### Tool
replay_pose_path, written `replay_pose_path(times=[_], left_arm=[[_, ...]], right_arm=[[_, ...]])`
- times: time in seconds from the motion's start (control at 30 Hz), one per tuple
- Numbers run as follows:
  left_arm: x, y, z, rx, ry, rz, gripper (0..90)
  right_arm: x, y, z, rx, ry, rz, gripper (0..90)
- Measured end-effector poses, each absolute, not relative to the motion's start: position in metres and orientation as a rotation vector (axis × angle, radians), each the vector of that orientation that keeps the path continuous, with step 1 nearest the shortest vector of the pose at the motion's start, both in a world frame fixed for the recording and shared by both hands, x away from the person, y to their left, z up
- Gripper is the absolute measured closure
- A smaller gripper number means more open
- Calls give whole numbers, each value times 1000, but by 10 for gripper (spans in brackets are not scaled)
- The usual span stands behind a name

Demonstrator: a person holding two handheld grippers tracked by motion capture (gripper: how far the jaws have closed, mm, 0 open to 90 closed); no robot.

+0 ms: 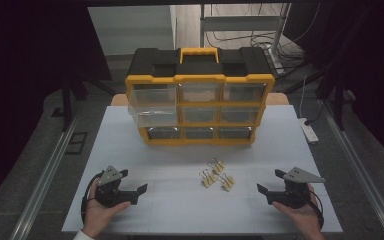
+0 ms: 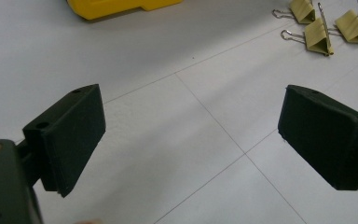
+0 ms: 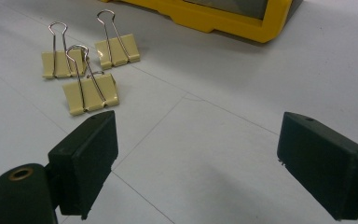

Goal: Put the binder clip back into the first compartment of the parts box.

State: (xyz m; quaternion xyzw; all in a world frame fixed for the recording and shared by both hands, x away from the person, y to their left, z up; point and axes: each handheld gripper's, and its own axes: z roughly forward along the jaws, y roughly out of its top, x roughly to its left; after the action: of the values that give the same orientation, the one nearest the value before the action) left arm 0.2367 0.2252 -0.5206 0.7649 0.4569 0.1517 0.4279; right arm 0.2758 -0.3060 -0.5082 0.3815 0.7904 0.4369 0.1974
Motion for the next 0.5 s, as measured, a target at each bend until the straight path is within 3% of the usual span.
replay_pose_path(times=[0.5], left_arm=[[240, 226, -518, 1905, 1128, 357, 89]], right_arm=[[276, -305, -510, 1085, 2225, 1201, 146]])
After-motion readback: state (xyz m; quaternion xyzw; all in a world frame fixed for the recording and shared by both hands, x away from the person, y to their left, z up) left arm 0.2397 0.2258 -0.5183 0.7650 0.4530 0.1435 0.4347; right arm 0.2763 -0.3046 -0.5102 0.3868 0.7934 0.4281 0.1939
